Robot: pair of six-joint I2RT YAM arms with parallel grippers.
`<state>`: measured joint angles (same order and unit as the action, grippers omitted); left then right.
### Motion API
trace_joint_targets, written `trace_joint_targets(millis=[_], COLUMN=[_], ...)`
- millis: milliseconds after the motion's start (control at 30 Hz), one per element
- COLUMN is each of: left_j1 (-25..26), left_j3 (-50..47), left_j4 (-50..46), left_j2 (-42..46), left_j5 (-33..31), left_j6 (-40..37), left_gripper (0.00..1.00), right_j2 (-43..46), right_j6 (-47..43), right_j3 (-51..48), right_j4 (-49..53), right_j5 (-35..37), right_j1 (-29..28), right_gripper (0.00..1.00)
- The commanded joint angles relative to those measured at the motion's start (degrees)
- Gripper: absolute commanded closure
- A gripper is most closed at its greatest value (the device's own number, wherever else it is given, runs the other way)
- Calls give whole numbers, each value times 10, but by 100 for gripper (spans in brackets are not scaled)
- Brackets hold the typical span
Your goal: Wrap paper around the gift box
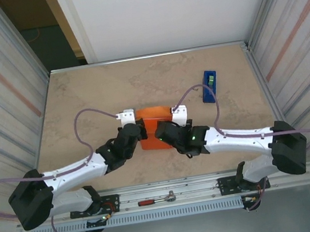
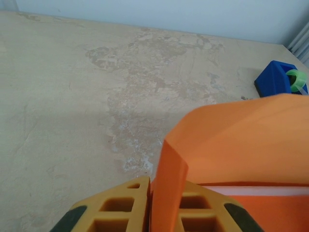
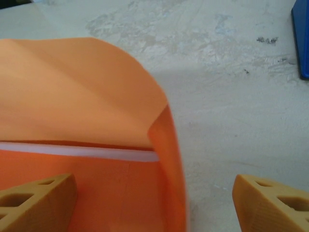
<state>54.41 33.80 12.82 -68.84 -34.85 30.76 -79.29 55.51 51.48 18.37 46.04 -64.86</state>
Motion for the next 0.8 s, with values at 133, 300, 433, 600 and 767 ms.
trace_joint_targets(millis=[133, 300, 433, 600, 767], left_j1=[-7, -111, -166, -162, -104], left_j3=[2, -22, -27, -51, -90], left_j4=[0, 47, 30, 20, 39], left_j2=[23, 102, 158, 195, 205], left_j5=[5, 213, 313, 344, 284], left_j6=[-30, -68, -85, -101, -110], left_gripper=[67, 47, 35, 32, 31], right_j2=[-15, 7, 10, 8, 11], right_j6=[-16, -51, -67, -74, -69], right_j3=[-13, -38, -50, -62, -73], right_j4=[12, -26, -48, -63, -68], right_j5=[-2, -34, -55, -65, -67], right_j1=[24, 41, 46, 40, 32], right_gripper=[27, 28, 28, 27, 28])
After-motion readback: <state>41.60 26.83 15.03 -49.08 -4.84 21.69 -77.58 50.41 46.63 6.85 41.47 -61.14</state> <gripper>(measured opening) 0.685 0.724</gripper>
